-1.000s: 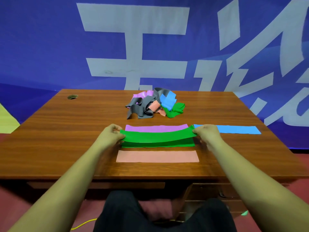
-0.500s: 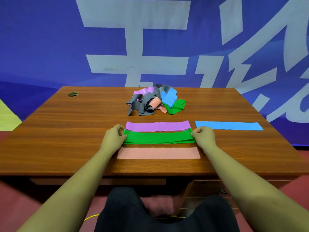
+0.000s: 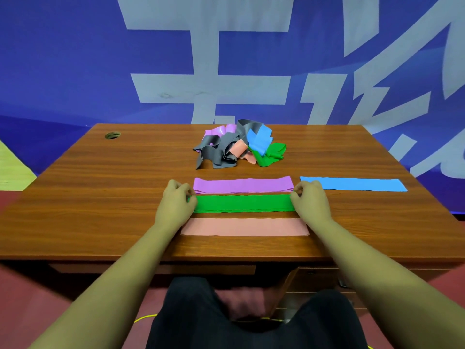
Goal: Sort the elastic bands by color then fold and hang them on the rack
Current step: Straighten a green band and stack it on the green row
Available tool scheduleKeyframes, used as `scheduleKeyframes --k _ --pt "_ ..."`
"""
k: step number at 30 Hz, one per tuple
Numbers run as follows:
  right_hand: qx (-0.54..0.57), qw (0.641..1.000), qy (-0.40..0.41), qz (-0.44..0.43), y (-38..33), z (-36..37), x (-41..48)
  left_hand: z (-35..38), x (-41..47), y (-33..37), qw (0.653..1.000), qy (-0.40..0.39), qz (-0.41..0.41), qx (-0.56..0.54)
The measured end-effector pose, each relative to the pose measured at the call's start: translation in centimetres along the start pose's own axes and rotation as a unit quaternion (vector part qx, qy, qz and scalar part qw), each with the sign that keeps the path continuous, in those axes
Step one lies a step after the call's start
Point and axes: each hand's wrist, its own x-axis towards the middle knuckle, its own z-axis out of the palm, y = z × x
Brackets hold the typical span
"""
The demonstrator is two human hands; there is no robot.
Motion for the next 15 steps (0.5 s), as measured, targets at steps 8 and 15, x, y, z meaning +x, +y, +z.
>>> scheduleKeyframes --k 8,15 --pt "0.028 0.996 -0.03 -0.08 -7.6 0.5 5.2 -1.2 7.6 3.3 0.999 0.002 0.038 -0.025" --pt "0.047 0.989 -0.086 -0.107 -13.1 5.9 9.5 1.5 13.8 1.9 0.999 -0.033 -0.035 0.005"
